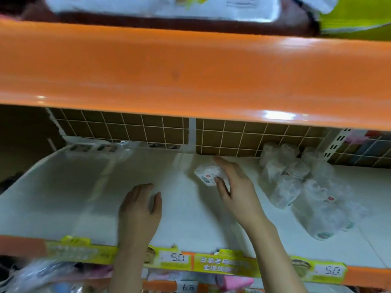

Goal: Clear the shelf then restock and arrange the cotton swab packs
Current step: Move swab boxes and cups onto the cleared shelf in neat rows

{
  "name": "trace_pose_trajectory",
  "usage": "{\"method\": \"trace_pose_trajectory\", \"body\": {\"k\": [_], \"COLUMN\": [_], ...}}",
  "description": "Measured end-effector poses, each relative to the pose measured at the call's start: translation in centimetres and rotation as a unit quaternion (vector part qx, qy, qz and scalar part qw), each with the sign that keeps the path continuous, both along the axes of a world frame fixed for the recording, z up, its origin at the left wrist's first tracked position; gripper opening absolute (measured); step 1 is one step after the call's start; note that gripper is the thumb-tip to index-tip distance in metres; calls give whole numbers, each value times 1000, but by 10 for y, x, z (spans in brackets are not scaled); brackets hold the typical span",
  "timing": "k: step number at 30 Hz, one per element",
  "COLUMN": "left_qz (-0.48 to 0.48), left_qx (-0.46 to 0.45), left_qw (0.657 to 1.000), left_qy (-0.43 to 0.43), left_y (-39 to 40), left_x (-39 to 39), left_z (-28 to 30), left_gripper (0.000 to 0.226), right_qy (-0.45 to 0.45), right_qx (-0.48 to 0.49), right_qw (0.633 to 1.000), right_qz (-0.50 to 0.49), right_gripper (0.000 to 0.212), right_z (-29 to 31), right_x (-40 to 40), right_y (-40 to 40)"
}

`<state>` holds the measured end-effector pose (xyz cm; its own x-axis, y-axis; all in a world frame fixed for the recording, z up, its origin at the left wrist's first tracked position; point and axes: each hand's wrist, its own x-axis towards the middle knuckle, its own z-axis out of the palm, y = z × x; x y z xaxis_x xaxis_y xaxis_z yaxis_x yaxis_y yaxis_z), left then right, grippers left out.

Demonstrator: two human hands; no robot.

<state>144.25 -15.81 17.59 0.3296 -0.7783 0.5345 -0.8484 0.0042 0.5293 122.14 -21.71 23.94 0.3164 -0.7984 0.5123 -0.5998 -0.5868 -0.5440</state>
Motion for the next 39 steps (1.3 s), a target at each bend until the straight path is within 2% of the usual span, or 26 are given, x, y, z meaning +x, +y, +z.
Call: {"method": "trace_pose_trajectory", "body": {"k": [5, 10, 13, 15, 21, 25, 28, 31, 34, 39], "left_qz": [-14, 3, -1, -8, -18, -23, -21, -18, -17, -9], "left_qx": [43, 70, 88, 97, 108, 115, 123, 120, 123, 123], "left_qw": [999, 998, 996, 995, 994, 993, 992, 993, 992, 992], "left_qy": [1, 3, 0, -3, 10, 6, 6, -1, -12, -5], "left_y": [-6, -9, -13, -16, -22, -27, -29, -29, -29, -30], "left_x": [67, 125, 146, 155, 168, 172, 172, 174, 177, 178], "left_z": [6, 7, 4, 4, 5, 3, 0, -7, -16, -22], "left_gripper": [41, 47, 50, 50, 60, 61, 51, 54, 54, 51], "right_qy": [5, -2, 45, 94, 136, 155, 157, 157, 163, 180], "right_qx": [26, 59, 75, 83, 75, 60, -3, -44, -20, 20], "right_qw": [999, 998, 995, 991, 977, 972, 976, 985, 986, 983], "right_qz": [-37, -30, -41, -52, -147, -165, -154, -65, -2, -14], "right_gripper": [44, 44, 36, 30, 32, 22, 22, 31, 38, 41], "right_z": [-6, -10, -19, -28, -49, -59, -60, -56, -58, -61], "right_x": [61, 130, 158, 168, 173, 178, 175, 168, 168, 190], "right_y": [5, -3, -15, -22, -24, -23, -19, -9, -6, -27]}}
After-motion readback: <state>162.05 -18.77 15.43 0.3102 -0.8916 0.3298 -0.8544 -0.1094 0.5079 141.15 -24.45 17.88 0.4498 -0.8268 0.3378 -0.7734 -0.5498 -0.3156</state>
